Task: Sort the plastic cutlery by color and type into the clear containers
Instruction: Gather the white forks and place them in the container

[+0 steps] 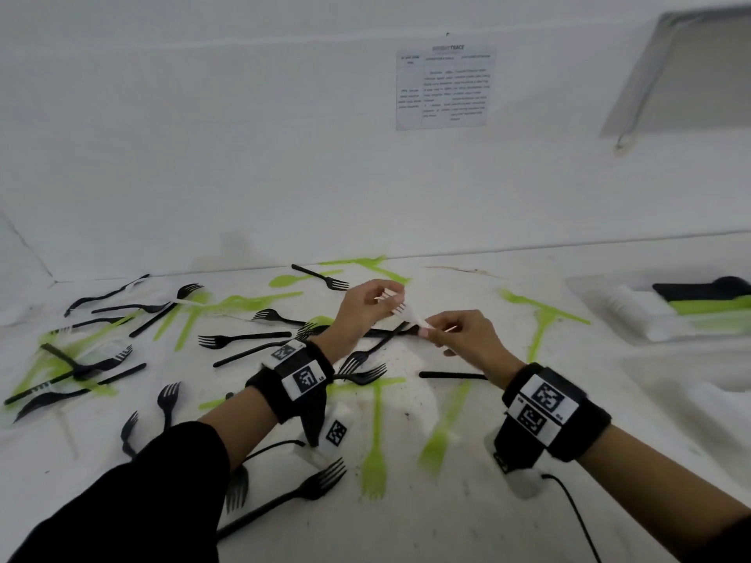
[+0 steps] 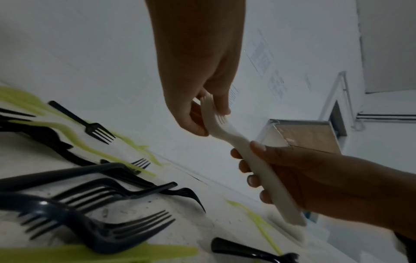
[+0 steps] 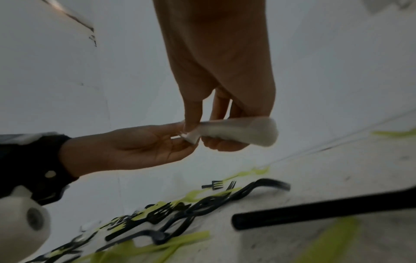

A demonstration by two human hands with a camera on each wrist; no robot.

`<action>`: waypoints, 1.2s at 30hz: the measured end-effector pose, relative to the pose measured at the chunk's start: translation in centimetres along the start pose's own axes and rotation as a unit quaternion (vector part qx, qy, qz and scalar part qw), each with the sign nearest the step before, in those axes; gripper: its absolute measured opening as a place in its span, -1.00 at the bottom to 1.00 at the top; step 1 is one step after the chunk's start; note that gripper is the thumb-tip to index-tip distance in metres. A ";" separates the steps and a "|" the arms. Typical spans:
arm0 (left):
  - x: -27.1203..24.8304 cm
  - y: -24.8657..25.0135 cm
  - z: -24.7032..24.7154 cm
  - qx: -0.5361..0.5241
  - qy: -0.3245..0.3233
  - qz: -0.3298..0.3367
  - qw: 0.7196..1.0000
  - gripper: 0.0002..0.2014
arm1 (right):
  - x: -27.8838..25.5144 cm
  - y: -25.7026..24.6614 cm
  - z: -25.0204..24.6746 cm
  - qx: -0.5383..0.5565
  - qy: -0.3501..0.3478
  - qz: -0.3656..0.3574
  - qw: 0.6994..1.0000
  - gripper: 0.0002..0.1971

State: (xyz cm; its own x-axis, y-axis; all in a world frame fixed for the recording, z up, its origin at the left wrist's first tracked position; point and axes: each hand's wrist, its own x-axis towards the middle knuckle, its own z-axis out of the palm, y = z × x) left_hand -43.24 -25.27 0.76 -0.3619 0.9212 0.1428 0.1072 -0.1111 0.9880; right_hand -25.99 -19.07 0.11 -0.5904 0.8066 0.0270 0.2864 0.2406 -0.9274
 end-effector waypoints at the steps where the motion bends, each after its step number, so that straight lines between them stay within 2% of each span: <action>1: 0.0 0.2 0.7 0.007 -0.015 0.010 1.000 -0.87 | -0.5 -0.1 -0.9 -0.011 0.012 0.000 1.000 -0.86; 6: 0.4 1.2 5.7 0.002 -0.112 0.019 0.994 -0.85 | -3.9 0.4 -5.5 -0.066 0.096 0.021 0.993 -0.83; 13: -0.2 2.6 17.2 0.014 -0.257 0.009 0.966 -0.80 | -12.3 3.1 -14.0 -0.094 0.198 0.089 0.972 -0.83; 18: -1.5 4.0 25.3 0.019 -0.320 0.018 0.947 -0.79 | -17.9 5.1 -19.9 -0.069 0.256 0.089 0.960 -0.82; 21: -2.1 5.1 29.7 0.031 -0.349 0.029 0.936 -0.79 | -20.6 6.6 -23.4 -0.067 0.267 0.081 0.958 -0.84; 28: -2.5 5.2 38.3 0.048 -0.360 0.012 0.931 -0.81 | -23.7 9.9 -32.7 -0.146 0.223 0.068 0.961 -0.85; 32: -2.3 4.7 40.7 0.072 -0.354 0.009 0.933 -0.91 | -23.1 11.3 -36.4 -0.156 0.173 0.051 0.971 -0.83; 36: -1.5 4.5 41.3 0.116 -0.339 -0.001 0.934 -0.89 | -20.9 11.9 -38.6 -0.177 0.117 0.028 0.977 -0.81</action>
State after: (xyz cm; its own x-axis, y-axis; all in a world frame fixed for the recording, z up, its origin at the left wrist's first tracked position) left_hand -3.99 -11.79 2.54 0.2981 0.9545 -0.0062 0.3329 -0.0979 0.9379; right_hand 18.84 -12.22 2.86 -0.3902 0.9149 0.1031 0.5797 0.3311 -0.7445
